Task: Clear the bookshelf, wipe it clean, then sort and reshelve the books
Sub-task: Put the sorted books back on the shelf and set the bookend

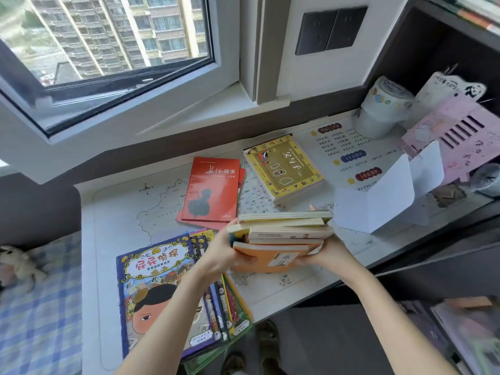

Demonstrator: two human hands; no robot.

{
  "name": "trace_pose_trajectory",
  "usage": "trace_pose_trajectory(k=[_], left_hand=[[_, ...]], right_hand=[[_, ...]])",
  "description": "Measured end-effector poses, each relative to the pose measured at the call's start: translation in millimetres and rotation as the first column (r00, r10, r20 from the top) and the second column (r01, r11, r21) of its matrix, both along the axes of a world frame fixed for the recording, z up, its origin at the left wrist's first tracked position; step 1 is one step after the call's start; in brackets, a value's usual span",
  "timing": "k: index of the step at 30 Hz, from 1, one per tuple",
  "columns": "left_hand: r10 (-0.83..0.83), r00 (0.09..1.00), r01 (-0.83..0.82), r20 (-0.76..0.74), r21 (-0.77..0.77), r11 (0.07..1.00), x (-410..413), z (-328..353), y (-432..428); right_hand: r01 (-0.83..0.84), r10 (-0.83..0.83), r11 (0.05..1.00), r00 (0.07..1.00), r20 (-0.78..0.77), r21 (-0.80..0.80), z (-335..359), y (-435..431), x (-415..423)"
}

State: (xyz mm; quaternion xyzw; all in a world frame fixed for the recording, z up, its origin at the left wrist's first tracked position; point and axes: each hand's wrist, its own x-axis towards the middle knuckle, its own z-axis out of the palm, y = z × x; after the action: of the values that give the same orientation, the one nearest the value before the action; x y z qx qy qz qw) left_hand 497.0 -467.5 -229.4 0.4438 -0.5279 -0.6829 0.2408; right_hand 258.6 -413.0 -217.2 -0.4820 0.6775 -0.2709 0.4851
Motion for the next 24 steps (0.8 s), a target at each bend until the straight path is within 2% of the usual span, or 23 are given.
trace_pose_trajectory(k=[3,5,9,14,17,20,24], left_hand=[[-0.035,0.998,0.035,0.049,-0.004,0.999,4.6,6.3,1.6],[-0.021,0.998,0.023,0.059,-0.028,0.999,5.9,11.0,3.6],[0.072,0.992,-0.053,0.101,-0.176,0.983,-1.6,8.4,7.2],[0.117,0.976,-0.068,0.184,-0.256,0.964,-6.0,-1.5,9.3],[0.129,0.965,-0.078,0.230,-0.218,0.973,-5.3,-9.2,14.4],[0.108,0.971,-0.074,0.214,-0.160,0.984,-5.5,-7.5,16.9],[0.066,0.986,-0.045,0.151,-0.137,0.990,2.7,-3.3,19.3]], right_hand=[[-0.007,0.002,1.000,0.985,0.170,0.029,5.0,-5.3,-3.3],[0.002,-0.002,1.000,0.979,0.204,0.003,6.1,-15.0,-1.4],[0.059,-0.046,0.997,0.972,0.230,-0.052,-1.8,-26.9,11.5],[0.104,-0.088,0.989,0.985,0.147,-0.104,-16.5,-19.2,17.5],[0.137,-0.125,0.988,0.982,0.139,-0.074,-25.8,-12.5,18.2],[0.122,-0.111,0.990,0.984,0.140,-0.073,-27.6,-12.2,15.7],[0.010,-0.006,0.999,0.995,0.098,-0.037,-25.9,-10.5,6.7]])
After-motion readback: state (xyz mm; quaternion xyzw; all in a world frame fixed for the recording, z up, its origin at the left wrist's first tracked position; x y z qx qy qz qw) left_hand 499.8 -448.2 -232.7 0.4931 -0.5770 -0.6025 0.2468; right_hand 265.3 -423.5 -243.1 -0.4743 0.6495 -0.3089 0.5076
